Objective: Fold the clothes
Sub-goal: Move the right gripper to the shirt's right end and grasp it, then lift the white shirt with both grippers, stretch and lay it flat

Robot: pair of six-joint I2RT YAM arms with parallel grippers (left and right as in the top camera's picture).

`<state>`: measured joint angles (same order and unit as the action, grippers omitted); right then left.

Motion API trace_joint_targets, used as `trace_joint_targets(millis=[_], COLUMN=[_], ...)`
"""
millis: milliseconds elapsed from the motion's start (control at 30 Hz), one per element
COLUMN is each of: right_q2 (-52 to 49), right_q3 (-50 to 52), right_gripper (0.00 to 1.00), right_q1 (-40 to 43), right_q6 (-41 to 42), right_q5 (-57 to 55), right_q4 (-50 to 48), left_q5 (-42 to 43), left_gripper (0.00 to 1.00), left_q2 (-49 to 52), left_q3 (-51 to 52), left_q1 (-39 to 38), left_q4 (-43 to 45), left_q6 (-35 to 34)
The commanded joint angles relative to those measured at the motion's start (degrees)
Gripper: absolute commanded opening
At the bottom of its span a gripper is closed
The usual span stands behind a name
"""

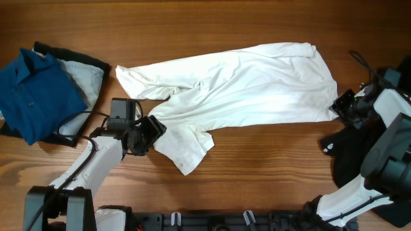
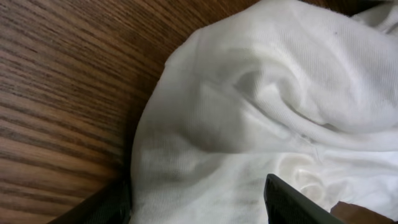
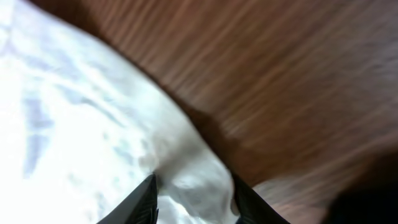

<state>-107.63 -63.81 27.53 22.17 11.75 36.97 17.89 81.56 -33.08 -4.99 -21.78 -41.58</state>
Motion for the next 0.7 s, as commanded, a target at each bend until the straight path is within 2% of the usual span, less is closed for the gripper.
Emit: trace_joint_targets(millis=[0,33,300,433,533,567,600,667], right_q2=[-1.66,-1.66,-0.87,-0.81,-0.81,-0.81,-0.81,-0.81], right_q3=[1.68,1.68,1.03,1.03,1.03,1.03,1.03,1.03], right_gripper=[0.17,0.04,0.04,0.04,0.04,0.04,0.04,0.04], right_q1=[-1.64,-1.64,-1.57,-1.57,-1.57,-1.57,-1.57,-1.57], right_q6=[-1.14,-1.11,-1.14,-2.29,-2.27,-2.29,-2.54,-2.58], right_q5=[1.16,1.18,-4.13,-5.33,-5.33,-5.35,-5.35,-5.35], right_q4=[0.04,0.13,6.19,7.21,7.08,7.06,7.13,7.39], left_q5=[-1.42,-1.42,-1.42,-1.57,-1.66,-1.66,-1.95,-2.75], left_gripper=[0.68,0.68,0.65,0.71,0.71,0.7,0.63,0.61], left_q2=[2.08,2.08,2.05,1.49,0.94,0.94,0.94,0.94], left_q3=[1.42,1.42,1.42,1.29,1.29,1.29,1.29,1.29], left_q1=[-0.42,-0.42,-0.35,-0.22,0.11,0.11,0.13,0.13], left_q4=[-1.16,-1.16,-2.29,-2.4,-2.56,-3.67,-5.6,-6.91], left_q6=[0.7,0.7,0.72,2.23,2.19,2.14,2.14,2.16])
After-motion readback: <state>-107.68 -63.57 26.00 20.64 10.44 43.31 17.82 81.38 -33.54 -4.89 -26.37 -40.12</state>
